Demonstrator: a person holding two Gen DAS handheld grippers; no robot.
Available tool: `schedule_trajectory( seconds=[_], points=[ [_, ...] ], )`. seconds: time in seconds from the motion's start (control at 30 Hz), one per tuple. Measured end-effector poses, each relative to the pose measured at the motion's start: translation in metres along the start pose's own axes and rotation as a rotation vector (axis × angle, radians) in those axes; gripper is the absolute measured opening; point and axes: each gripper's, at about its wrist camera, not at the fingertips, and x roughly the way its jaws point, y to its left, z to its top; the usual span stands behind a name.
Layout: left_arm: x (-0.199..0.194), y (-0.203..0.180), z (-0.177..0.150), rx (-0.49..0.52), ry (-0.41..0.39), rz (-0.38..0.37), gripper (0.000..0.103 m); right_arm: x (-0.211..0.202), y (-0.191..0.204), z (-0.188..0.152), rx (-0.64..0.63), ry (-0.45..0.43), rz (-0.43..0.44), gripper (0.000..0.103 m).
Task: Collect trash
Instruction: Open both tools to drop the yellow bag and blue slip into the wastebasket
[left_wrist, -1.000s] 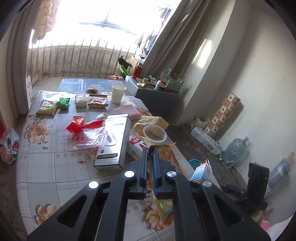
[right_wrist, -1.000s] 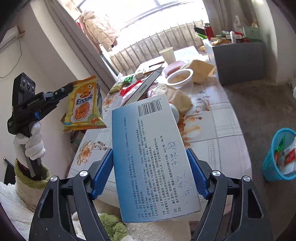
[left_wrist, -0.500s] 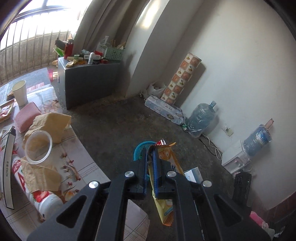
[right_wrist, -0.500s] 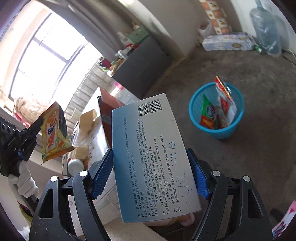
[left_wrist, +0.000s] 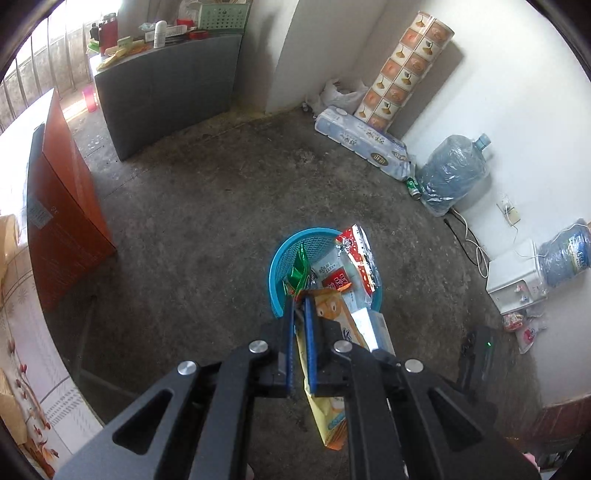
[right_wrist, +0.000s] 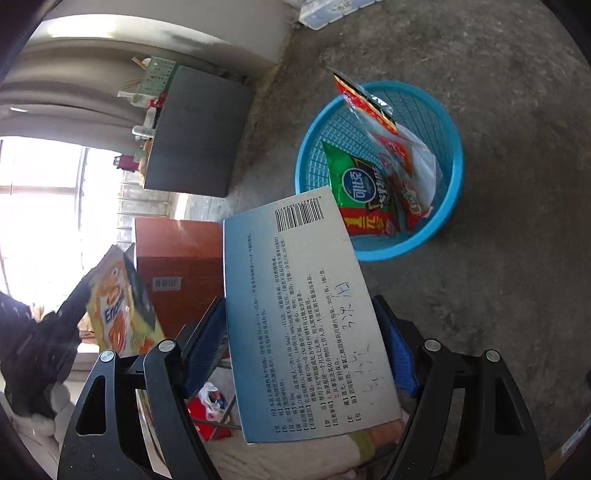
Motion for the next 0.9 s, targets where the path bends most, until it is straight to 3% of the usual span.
schedule_trajectory(
  seconds=[0.17, 0.23, 0.3, 0.5, 0.7, 0.83, 0.9],
  points=[
    [0.019, 0.001, 0.008, 0.009, 0.005, 0.015, 0.005, 0.060, -0.001, 0.060, -0.011, -0.027, -0.132, 0.082],
    [0.026, 0.003, 0.009, 0.004, 0.020, 0.014, 0.005, 0.072, -0.008, 0.070, -0.004, -0.051, -0.231, 0.082],
    [0.031, 0.005, 0.009, 0.006, 0.029, 0.013, 0.005, 0.073, -0.017, 0.071, -0.002, -0.081, -0.266, 0.082],
    [0.055, -0.002, 0.014, 0.013, 0.056, 0.008, 0.005, 0.028, -0.046, 0.045, 0.015, -0.164, -0.219, 0.082],
    [0.094, -0.039, 0.032, 0.036, 0.043, -0.001, 0.007, -0.033, -0.066, 0.004, 0.022, -0.235, -0.210, 0.082],
    [0.119, -0.061, 0.036, 0.077, 0.049, 0.033, 0.034, -0.054, -0.074, -0.013, 0.065, -0.251, -0.194, 0.082],
    [0.116, -0.059, 0.031, 0.062, 0.055, 0.003, 0.036, -0.060, -0.079, -0.024, 0.073, -0.247, -0.195, 0.082]
  ],
)
